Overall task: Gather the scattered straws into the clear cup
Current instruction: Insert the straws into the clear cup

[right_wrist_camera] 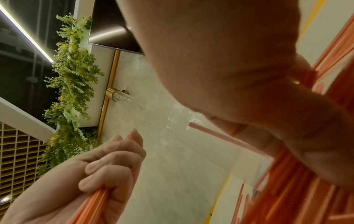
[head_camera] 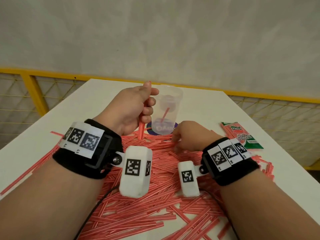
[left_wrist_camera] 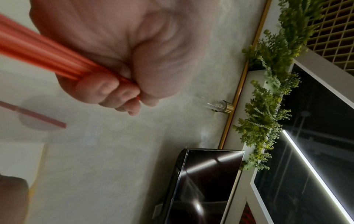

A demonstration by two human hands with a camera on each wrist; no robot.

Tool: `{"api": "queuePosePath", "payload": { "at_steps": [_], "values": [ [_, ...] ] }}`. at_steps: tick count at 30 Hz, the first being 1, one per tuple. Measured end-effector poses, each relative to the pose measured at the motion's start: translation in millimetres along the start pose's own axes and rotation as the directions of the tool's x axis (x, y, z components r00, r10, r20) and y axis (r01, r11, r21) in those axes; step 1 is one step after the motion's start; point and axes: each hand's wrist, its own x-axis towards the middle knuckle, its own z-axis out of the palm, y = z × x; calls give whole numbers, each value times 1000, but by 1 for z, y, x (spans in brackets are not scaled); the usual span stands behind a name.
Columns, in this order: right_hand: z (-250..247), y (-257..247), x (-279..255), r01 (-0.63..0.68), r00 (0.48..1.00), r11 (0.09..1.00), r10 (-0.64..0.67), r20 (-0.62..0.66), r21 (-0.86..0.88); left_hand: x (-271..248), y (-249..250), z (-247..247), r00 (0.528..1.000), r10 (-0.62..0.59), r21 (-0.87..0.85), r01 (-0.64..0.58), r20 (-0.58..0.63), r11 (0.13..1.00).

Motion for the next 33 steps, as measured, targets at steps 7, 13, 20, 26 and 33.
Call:
{"api": "queuePosePath", "payload": {
  "at_steps": [7,13,20,26,33],
  "values": [
    [-14,2,-4,26,994,1000,-24,-109,15,2,-11,3,998,4,-4,-4,-62,1000],
    [-34,9,-14,12,979,980,29,-203,199,11,-24,1,936,174,125,-142,-305,982],
    [-42,10,-19,-36,957,917,146,-249,398,17,-35,-3,764,364,175,-321,-533,931],
    [-44,-1,-20,-11,933,785,230,-276,619,19,-35,-2,700,316,39,-382,-640,923],
    [-63,-22,-21,94,950,583,190,-248,807,18,-7,20,854,291,-99,-365,-431,926]
  ]
}}
